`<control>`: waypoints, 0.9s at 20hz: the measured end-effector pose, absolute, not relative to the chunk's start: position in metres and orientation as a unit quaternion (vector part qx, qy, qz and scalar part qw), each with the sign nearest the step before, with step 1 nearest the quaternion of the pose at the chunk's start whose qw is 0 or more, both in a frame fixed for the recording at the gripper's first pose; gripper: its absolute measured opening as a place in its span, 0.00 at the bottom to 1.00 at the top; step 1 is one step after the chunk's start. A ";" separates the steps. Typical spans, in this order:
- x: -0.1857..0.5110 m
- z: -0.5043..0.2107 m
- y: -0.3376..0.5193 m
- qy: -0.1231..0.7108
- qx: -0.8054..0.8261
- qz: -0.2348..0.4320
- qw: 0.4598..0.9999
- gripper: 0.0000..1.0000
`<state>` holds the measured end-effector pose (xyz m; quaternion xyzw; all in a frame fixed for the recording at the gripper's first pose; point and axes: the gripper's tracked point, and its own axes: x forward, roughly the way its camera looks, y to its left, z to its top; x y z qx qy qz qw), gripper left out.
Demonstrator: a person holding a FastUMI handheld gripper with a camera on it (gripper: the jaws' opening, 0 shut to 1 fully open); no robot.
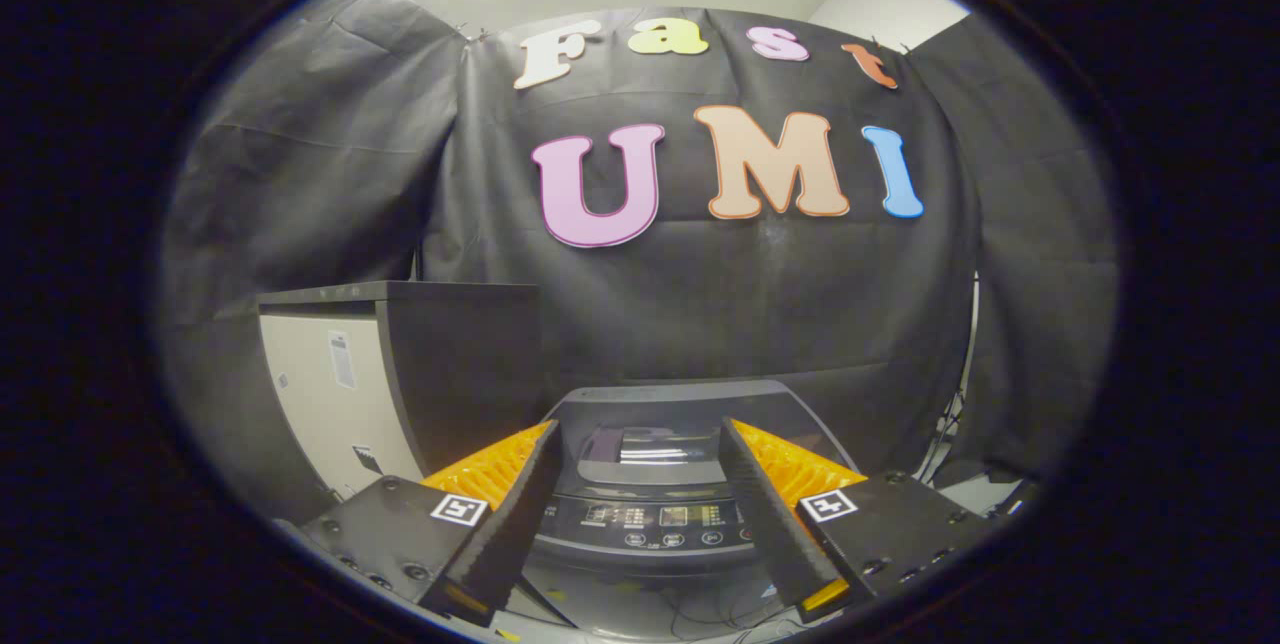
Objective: Put the clothes into the washing machine and then close the washing machine lid.
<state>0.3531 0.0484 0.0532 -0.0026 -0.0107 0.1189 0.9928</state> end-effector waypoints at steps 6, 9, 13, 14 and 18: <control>0.352 0.065 0.040 -0.031 0.008 0.112 0.993 0.98; 0.354 0.068 0.030 -0.036 0.018 0.099 0.994 0.97; 0.356 0.069 0.019 -0.036 0.026 0.083 0.996 0.97; 0.356 0.070 0.016 -0.038 0.023 0.077 0.996 0.97; 0.355 0.072 0.018 -0.045 0.013 0.074 0.996 0.97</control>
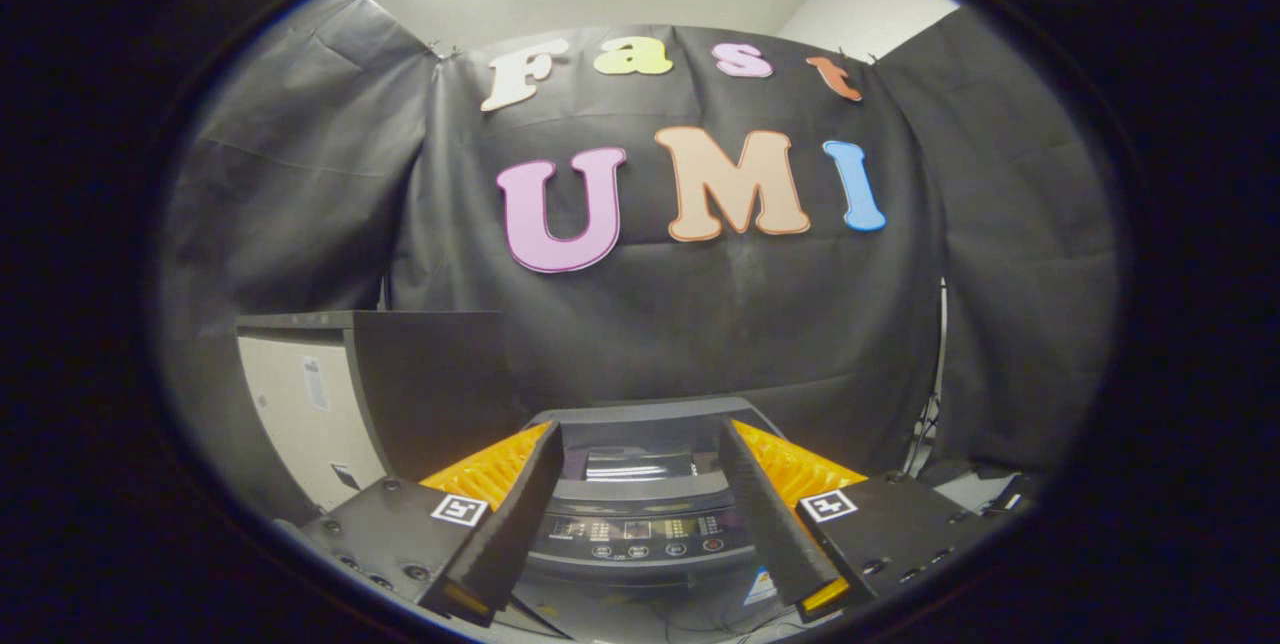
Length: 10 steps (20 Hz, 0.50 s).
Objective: Put the clothes into the washing machine and then close the washing machine lid.
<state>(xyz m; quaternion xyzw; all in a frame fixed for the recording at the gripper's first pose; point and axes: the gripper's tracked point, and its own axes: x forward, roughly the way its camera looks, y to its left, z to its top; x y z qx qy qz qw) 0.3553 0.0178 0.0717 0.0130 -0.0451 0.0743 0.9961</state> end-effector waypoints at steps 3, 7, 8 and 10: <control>0.356 0.069 0.022 -0.041 0.013 0.080 0.996 0.97; 0.356 0.069 0.023 -0.040 0.006 0.082 0.996 0.97; 0.356 0.072 0.022 -0.042 0.007 0.080 0.996 0.97; 0.357 0.080 0.020 -0.049 -0.011 0.073 0.996 0.97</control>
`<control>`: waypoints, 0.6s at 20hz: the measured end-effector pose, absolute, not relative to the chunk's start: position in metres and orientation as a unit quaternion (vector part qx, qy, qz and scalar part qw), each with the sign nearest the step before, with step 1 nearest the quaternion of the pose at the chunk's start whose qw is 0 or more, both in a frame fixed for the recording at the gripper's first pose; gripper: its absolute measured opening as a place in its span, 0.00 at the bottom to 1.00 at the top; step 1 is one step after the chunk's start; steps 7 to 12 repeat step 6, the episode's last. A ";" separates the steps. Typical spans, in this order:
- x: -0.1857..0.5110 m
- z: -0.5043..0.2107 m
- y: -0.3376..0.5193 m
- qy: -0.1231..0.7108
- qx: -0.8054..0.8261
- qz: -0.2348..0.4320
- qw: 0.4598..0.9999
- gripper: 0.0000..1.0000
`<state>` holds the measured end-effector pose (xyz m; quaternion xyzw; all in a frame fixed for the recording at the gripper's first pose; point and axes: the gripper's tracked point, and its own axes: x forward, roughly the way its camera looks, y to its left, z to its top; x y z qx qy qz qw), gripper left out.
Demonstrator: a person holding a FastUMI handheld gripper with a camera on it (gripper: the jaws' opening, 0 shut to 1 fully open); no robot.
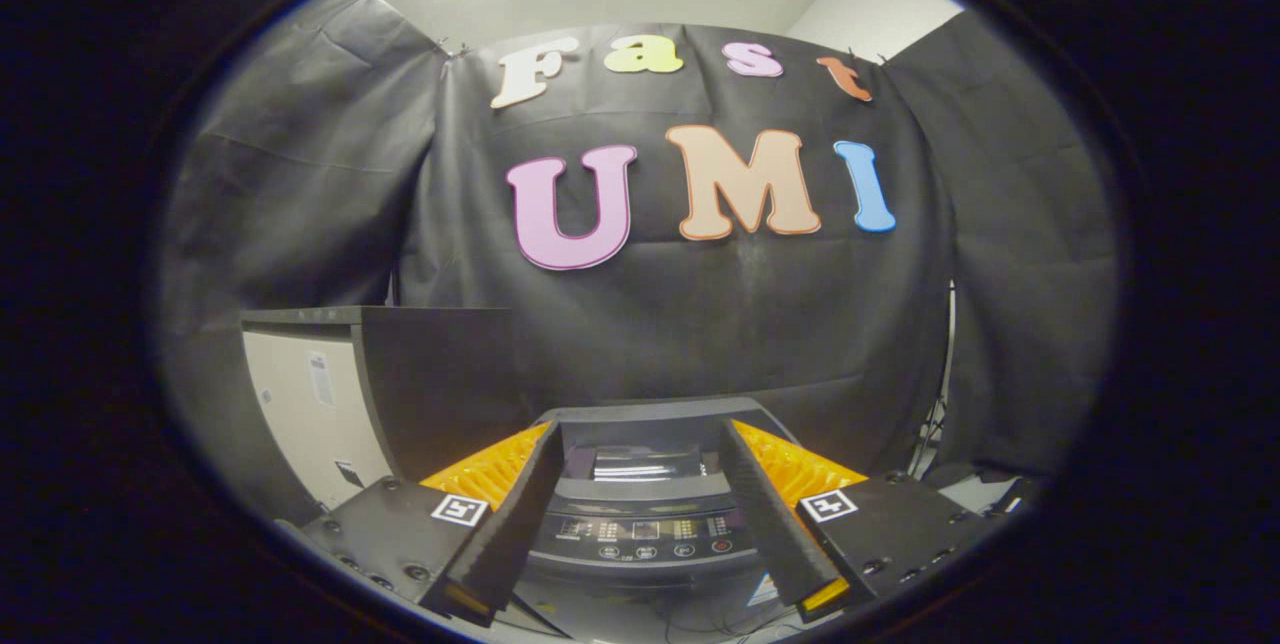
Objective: Put the clothes into the washing machine and then close the washing machine lid.
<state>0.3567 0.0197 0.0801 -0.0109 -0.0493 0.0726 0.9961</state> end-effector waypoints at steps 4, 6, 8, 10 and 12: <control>0.349 0.099 0.009 -0.075 -0.060 0.067 0.993 0.97; 0.349 0.096 0.005 -0.068 -0.060 0.065 0.994 0.97; 0.349 0.096 0.005 -0.068 -0.060 0.065 0.994 0.97; 0.349 0.096 0.005 -0.068 -0.060 0.065 0.994 0.97; 0.349 0.096 0.005 -0.068 -0.060 0.065 0.994 0.97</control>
